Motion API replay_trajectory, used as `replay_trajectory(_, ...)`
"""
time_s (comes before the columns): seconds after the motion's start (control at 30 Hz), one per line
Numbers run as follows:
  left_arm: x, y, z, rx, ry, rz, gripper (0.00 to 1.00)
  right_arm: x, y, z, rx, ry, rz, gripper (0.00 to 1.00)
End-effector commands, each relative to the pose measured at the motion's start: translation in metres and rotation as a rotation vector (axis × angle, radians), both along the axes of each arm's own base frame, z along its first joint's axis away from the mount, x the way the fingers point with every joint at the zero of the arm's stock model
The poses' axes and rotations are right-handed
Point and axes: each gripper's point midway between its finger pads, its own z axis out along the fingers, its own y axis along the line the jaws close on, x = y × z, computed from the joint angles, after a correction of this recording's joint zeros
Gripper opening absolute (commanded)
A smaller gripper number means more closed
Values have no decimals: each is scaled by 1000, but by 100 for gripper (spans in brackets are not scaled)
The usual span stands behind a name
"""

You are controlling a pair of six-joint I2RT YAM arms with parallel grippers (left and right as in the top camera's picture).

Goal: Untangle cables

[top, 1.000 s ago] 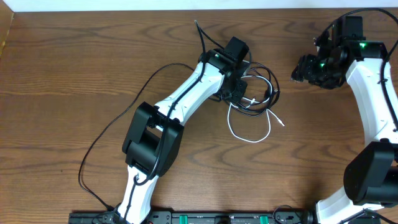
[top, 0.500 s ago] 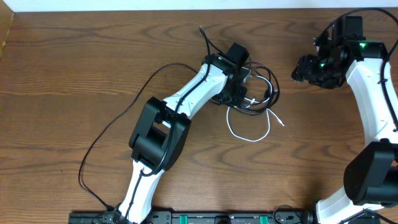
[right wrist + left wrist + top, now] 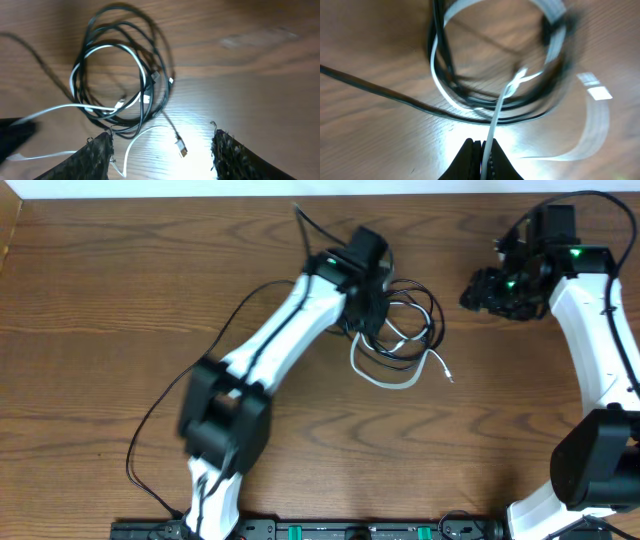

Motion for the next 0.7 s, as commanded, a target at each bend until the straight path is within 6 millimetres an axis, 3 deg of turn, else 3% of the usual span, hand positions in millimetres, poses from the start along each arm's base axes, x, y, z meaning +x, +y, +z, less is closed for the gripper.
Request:
replay_trajectory(0.0, -2, 8, 79, -90, -144, 32, 7, -2, 27, 14, 43, -48, 98, 62)
replay_trajectory(0.1, -12, 13, 129, -155, -238, 38, 7, 0, 38, 15, 44, -66, 124, 63)
replay_trajectory(0.33, -31, 26, 208, -277, -402, 60, 7, 3, 61, 22, 97, -102, 177, 63)
replay_trajectory(0.53, -36, 30, 236, -332, -465, 76, 7, 2, 93, 32, 190, -137, 254, 63)
replay_trajectory(0.67, -27, 37, 247, -364, -487, 126, 7, -5, 112, 35, 231, -131, 302, 63)
